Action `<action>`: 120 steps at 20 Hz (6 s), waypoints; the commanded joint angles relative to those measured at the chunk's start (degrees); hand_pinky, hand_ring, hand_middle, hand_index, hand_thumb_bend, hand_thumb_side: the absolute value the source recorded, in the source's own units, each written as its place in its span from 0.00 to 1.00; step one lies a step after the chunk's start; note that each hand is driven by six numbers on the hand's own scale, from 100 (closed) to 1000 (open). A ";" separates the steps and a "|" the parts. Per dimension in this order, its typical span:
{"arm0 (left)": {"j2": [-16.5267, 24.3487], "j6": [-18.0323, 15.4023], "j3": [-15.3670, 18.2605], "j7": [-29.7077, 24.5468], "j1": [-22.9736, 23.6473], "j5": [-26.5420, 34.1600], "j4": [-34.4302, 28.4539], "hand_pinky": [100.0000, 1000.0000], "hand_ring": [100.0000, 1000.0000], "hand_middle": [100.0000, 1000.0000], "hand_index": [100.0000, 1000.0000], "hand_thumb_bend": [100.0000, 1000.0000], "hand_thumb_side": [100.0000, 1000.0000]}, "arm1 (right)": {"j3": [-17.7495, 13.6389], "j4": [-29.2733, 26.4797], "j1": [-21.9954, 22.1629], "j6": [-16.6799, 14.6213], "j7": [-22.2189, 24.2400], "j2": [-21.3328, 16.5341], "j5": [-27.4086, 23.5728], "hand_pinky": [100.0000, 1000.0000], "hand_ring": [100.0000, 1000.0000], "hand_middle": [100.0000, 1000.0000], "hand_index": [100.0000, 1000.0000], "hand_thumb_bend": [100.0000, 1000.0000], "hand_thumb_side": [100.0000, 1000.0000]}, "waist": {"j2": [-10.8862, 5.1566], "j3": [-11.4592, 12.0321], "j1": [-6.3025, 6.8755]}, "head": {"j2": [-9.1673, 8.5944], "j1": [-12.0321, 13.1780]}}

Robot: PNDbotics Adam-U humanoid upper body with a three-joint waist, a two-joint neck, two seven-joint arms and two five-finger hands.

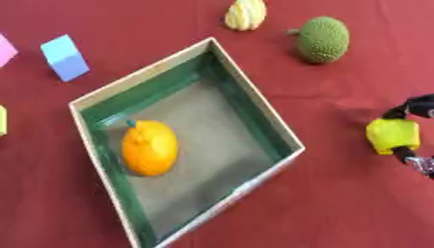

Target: Pick up objects on the table and place them in the box.

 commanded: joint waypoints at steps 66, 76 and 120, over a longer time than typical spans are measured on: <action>1.70 0.45 -0.92 -1.82 -0.03 0.86 -0.87 0.72 0.67 0.62 0.78 0.03 0.62 | 28.40 -0.81 -53.38 -1.67 31.43 16.09 -6.48 0.89 0.93 0.83 0.89 0.12 0.00 | -4.26 5.24 -3.20 | 0.95 -0.68; 1.54 0.48 -0.77 -1.74 0.04 0.76 -0.87 0.72 0.67 0.62 0.78 0.03 0.61 | 23.43 -0.81 -48.16 -0.35 24.75 11.31 -6.89 0.87 0.89 0.81 0.88 0.10 0.00 | -4.16 4.91 -2.82 | 0.67 -0.48; 1.31 0.26 -0.60 -1.26 -0.91 0.86 -0.87 0.72 0.66 0.61 0.77 0.01 0.63 | 8.29 41.48 -45.50 -6.75 11.87 12.02 4.63 0.86 0.88 0.71 0.83 0.29 0.00 | 0.79 6.33 -2.95 | -2.46 -2.33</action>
